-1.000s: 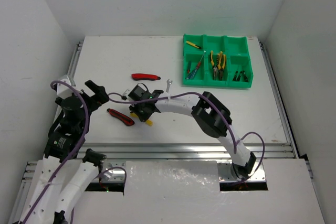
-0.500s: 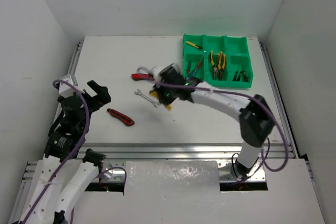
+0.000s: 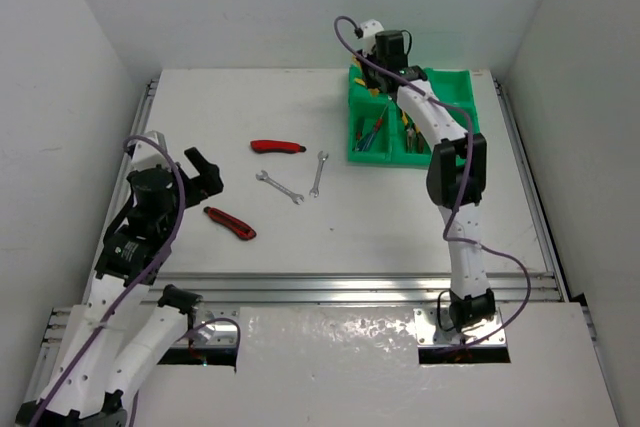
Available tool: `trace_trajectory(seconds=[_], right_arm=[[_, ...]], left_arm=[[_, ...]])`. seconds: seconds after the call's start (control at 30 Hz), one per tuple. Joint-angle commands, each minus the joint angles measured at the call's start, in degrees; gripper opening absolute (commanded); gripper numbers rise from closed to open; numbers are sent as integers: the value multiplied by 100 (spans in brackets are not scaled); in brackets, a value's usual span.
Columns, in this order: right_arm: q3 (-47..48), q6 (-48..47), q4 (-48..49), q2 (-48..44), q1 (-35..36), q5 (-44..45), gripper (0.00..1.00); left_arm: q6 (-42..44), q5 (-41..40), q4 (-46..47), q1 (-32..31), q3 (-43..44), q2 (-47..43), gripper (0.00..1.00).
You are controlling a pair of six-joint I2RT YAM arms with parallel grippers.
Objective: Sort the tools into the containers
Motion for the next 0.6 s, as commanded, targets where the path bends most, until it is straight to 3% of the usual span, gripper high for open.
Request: trace_trajectory(seconds=[0.0,0.13,0.3,0.47,0.5,0.53,0.57], right_arm=[[545,-371,590,293,-177,-6,0],[105,-389,1899,346,-317,-199,0],[894,-679,2183,1093,-370,-155,2],[458,-819,2385,1077,-406,-243,36],[404,-820,2394,1059,-406,-244,46],[395,-776,2307,1059,-397,-244,63],[421,-741,2210,1050,-397,-235,70]], left_arm=[[145,230,300,95,24,171,100],[180,388,326,113,6,321,100],[224,556,361,113,-11,374,100],[241,608,396,104,-29,268,100],[241,608,388,104,-29,259,100],[250,617,388,104,-29,251,100],[250,617,396,104,-29,224,100]])
